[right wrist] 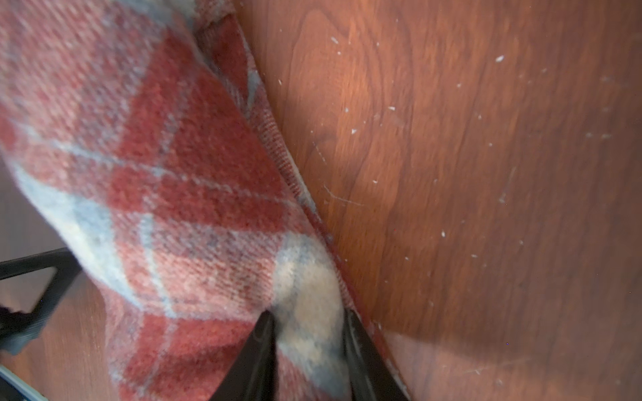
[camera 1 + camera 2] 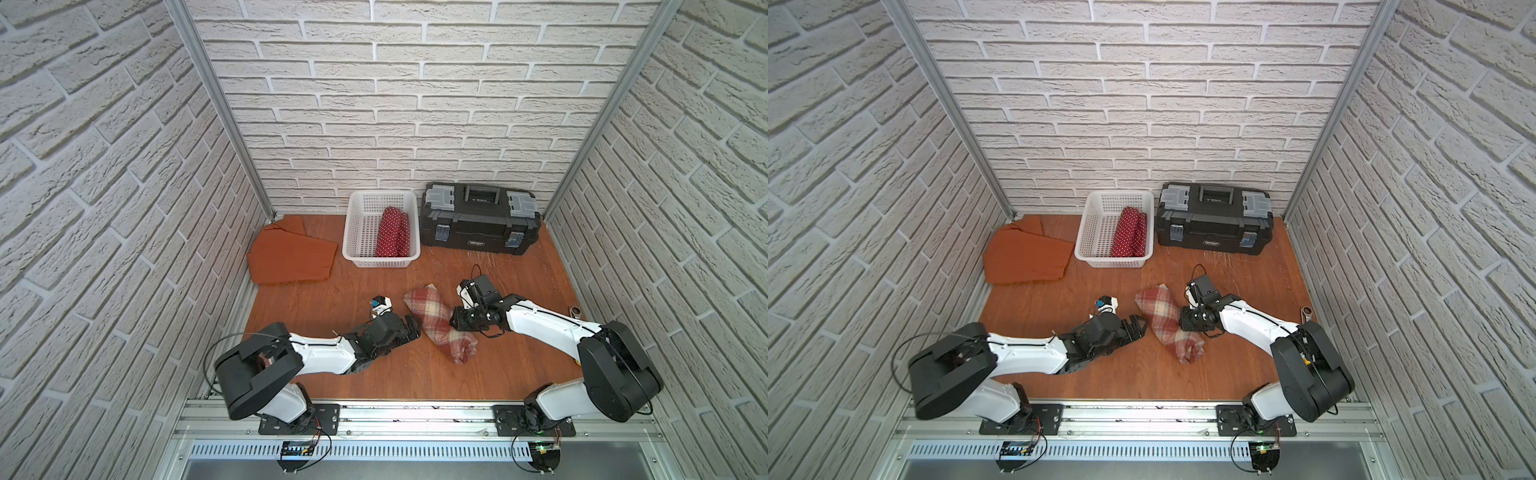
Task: Roll up the skirts
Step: Roll the skirt at the center of the board, then pick up the skirt from the center of the board.
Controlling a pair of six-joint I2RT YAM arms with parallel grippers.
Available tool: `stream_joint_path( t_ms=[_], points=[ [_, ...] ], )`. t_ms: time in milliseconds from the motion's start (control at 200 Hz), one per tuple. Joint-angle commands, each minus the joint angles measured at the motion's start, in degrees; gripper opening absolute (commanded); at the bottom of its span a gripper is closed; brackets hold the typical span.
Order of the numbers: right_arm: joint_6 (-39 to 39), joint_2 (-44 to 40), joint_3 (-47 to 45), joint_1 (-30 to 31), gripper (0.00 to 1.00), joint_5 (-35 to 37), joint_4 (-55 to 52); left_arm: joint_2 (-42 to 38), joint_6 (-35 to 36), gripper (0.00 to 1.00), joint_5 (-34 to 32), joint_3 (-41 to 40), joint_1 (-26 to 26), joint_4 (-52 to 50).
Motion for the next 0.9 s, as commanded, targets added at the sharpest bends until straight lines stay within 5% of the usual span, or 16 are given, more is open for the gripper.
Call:
stream_joint_path(
  t_ms=[0, 220, 440, 670, 810, 895],
  points=[
    [2.06, 0.39, -3.62, -0.1, 0.32, 0.04, -3.2, 6.08, -4.71, 0.98, -2.27, 2.52, -1.62, 13.14],
    [2.82, -0.59, -4.8, -0.1, 0.3, -0.52, -1.59, 18.02, -8.14, 0.99, 0.61, 7.82, -3.1, 21.36],
    [2.88, -0.54, -3.63, -0.1, 0.3, -1.12, -0.96, 22.03, -7.88, 0.95, 4.84, 12.1, -4.14, 16.44],
    [2.91, -0.11, -2.8, -0.11, 0.29, -0.79, -0.56, 24.6, -5.64, 0.53, 9.37, 13.72, -3.29, 19.91],
    [3.07, 0.49, -2.06, -0.1, 0.29, -0.54, -0.47, 26.54, -3.98, 0.07, 13.98, 16.52, -2.49, 22.53],
    [3.44, 0.59, -1.97, -0.1, 0.28, -0.56, -0.08, 27.38, -3.5, 0.0, 16.86, 17.49, -1.75, 24.44]
  ],
)
